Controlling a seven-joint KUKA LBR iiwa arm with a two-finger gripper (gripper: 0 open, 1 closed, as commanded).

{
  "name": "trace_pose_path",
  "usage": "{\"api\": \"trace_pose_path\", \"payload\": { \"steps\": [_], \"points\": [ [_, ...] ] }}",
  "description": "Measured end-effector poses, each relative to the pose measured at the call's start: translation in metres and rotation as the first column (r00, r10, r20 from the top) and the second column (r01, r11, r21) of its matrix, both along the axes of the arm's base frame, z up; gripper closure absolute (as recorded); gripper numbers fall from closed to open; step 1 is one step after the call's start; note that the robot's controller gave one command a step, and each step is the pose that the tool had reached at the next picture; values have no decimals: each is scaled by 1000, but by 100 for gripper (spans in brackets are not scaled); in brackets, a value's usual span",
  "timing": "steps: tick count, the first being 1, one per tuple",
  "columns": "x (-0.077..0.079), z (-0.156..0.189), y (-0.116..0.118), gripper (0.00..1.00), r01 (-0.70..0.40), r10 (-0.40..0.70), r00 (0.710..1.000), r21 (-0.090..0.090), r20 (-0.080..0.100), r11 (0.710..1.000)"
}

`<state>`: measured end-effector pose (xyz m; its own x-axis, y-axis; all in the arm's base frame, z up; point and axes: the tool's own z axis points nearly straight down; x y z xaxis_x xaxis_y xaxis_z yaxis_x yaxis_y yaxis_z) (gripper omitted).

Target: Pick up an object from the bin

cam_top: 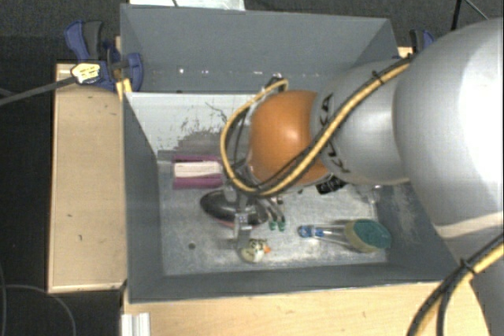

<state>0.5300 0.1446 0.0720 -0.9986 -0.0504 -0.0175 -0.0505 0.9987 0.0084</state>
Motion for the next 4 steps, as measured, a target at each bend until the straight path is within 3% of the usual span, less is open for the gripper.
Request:
{"api": "trace_pose_path", "payload": {
  "steps": [1, 2, 3, 4],
  "points": [
    [0, 5, 3, 100, 3, -3, 1000, 1, 4, 1000],
    [3, 87, -4, 100, 21, -21, 1000, -6, -7, 1000],
    [1, 82, -5, 0, 25, -25, 1000, -8, -15, 1000],
    [23, -5, -59, 0, 128, -129, 992, -11, -19, 992]
  ]
}}
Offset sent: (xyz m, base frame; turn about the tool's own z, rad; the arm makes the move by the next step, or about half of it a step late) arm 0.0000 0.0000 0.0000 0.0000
